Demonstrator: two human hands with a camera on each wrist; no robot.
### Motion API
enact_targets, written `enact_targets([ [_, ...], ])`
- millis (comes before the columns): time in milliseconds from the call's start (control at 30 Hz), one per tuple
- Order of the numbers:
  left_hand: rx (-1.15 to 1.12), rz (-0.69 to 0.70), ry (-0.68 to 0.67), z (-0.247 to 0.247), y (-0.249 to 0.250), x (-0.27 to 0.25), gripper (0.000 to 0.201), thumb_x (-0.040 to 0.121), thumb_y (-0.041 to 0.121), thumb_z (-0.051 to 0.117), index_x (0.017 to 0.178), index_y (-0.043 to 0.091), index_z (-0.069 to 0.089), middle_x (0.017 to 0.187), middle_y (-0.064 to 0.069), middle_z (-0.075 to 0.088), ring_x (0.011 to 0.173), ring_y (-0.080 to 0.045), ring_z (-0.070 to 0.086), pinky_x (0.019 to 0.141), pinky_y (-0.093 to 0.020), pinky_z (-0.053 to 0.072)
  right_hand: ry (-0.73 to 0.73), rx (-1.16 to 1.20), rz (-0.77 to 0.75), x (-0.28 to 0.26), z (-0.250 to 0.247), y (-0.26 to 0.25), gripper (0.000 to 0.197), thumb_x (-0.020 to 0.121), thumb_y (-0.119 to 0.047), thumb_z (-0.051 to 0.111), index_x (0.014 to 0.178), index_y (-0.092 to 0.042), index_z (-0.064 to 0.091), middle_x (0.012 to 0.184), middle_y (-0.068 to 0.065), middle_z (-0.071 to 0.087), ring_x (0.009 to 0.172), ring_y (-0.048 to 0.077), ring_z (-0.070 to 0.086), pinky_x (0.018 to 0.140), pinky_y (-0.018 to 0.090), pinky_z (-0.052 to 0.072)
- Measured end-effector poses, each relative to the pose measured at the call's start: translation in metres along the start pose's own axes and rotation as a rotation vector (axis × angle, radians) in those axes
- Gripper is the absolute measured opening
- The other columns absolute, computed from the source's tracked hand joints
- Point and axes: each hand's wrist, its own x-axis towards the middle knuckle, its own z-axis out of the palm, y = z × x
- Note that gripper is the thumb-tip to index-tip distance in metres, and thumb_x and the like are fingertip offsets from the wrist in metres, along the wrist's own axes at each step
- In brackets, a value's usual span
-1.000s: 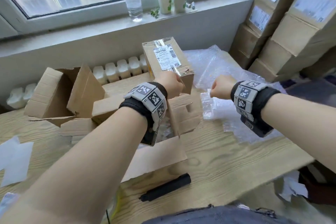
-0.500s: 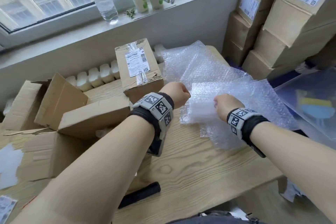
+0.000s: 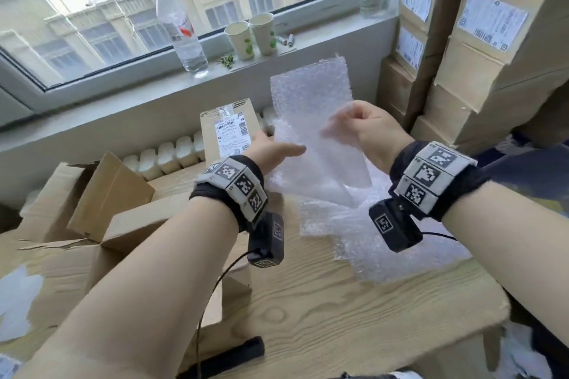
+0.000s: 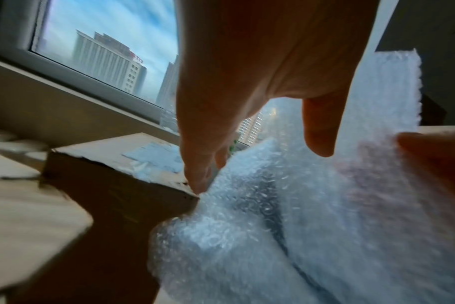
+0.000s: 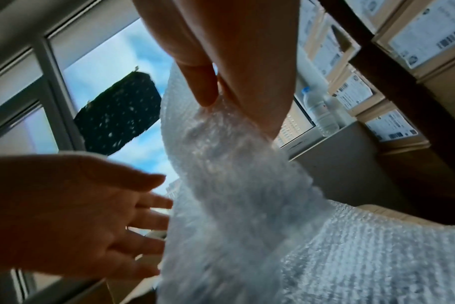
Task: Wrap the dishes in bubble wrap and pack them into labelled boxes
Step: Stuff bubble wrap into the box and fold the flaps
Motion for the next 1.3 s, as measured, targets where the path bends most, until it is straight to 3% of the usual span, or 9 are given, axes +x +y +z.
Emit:
enact_targets([
  [67, -0.085, 0.015, -0.075, -0.013, 0.000, -0.004, 0.052, 0.083, 0.012, 0.071, 0.126, 0.017, 0.042, 0.115, 0.000, 0.048, 0.107, -0.015, 0.052, 0.093, -0.028, 0.041, -0.023, 0.094, 0.061, 0.000, 0.003, -0.006, 0.016, 0.094, -0.004, 0.052, 0.081, -0.013, 0.055, 0.072, 0.006, 0.069, 0.070, 0.018, 0.070, 0.076, 0.030, 0.054],
  [367, -0.266, -0.122, -0.316, -0.036, -0.017, -0.025, 0.071, 0.079, 0.010, 0.074, 0.139, 0.013, 0.035, 0.147, -0.018, 0.034, 0.132, -0.040, 0.039, 0.093, -0.055, 0.047, -0.095, 0.258, 0.172, -0.010, 0.033, -0.022, 0.024, 0.099, -0.002, 0.039, 0.084, -0.014, 0.053, 0.062, 0.003, 0.066, 0.081, 0.028, 0.069, 0.082, 0.045, 0.053],
  [567, 0.334, 0.084, 0.115, -0.030, -0.027, -0.010, 0.023, 0.083, 0.001, 0.054, 0.104, 0.012, 0.055, 0.093, -0.005, 0.055, 0.093, -0.023, 0.055, 0.086, -0.035, 0.052, 0.163, 0.314, 0.036, -0.015, 0.039, -0.039, 0.027, 0.098, -0.002, 0.040, 0.084, -0.017, 0.056, 0.080, 0.001, 0.060, 0.073, 0.015, 0.060, 0.070, 0.030, 0.056],
  [667, 0.511, 0.077, 0.117, -0.029, -0.029, -0.014, 0.017, 0.087, 0.007, 0.056, 0.102, 0.013, 0.051, 0.099, -0.008, 0.053, 0.095, -0.025, 0.054, 0.081, -0.032, 0.047, 0.240, 0.320, -0.058, -0.015, 0.031, -0.054, 0.027, 0.099, -0.003, 0.039, 0.086, -0.019, 0.058, 0.084, -0.002, 0.060, 0.072, 0.009, 0.059, 0.065, 0.022, 0.055],
  [833, -0.108, 0.113, -0.310, -0.038, -0.021, -0.017, 0.094, 0.064, 0.029, 0.082, 0.143, 0.010, 0.034, 0.143, -0.012, 0.043, 0.129, -0.029, 0.045, 0.110, -0.045, 0.034, 0.136, 0.299, 0.008, -0.022, 0.037, -0.055, 0.026, 0.099, -0.001, 0.038, 0.087, -0.014, 0.058, 0.082, 0.002, 0.062, 0.059, 0.008, 0.064, 0.055, 0.024, 0.055],
  [967, -0.499, 0.126, -0.404, -0.062, -0.006, -0.028, 0.018, 0.095, 0.012, 0.048, 0.112, 0.012, 0.053, 0.102, -0.005, 0.063, 0.088, -0.017, 0.062, 0.083, -0.035, 0.049, 0.105, 0.231, 0.077, -0.025, 0.041, -0.045, 0.022, 0.099, -0.002, 0.041, 0.086, -0.011, 0.057, 0.075, 0.002, 0.061, 0.060, 0.011, 0.062, 0.063, 0.029, 0.057],
  [1100, -0.780, 0.098, -0.427, -0.082, -0.003, -0.039, 0.037, 0.095, 0.038, 0.028, 0.095, 0.011, 0.055, 0.077, -0.002, 0.066, 0.064, -0.015, 0.065, 0.075, -0.037, 0.050, 0.207, -0.043, 0.021, -0.022, 0.043, -0.039, 0.008, 0.094, 0.000, 0.051, 0.098, -0.005, 0.056, 0.082, 0.005, 0.057, 0.066, 0.014, 0.058, 0.068, 0.027, 0.054],
  [1167, -0.669, 0.117, -0.380, -0.087, -0.003, -0.048, 0.041, 0.092, 0.050, 0.042, 0.102, 0.013, 0.056, 0.083, -0.002, 0.070, 0.071, -0.015, 0.069, 0.079, -0.040, 0.053, 0.216, -0.154, -0.024, -0.023, 0.045, -0.039, 0.010, 0.090, 0.002, 0.056, 0.095, -0.007, 0.055, 0.085, 0.005, 0.059, 0.065, 0.015, 0.060, 0.067, 0.028, 0.055],
  [1300, -0.234, 0.246, -0.100, -0.090, -0.008, -0.051, 0.020, 0.085, 0.015, 0.070, 0.102, 0.012, 0.060, 0.085, -0.003, 0.066, 0.069, -0.009, 0.065, 0.068, -0.024, 0.054, 0.134, -0.220, -0.039, -0.023, 0.054, -0.043, 0.021, 0.087, 0.002, 0.061, 0.094, -0.017, 0.056, 0.094, 0.012, 0.062, 0.073, 0.026, 0.064, 0.072, 0.039, 0.057],
])
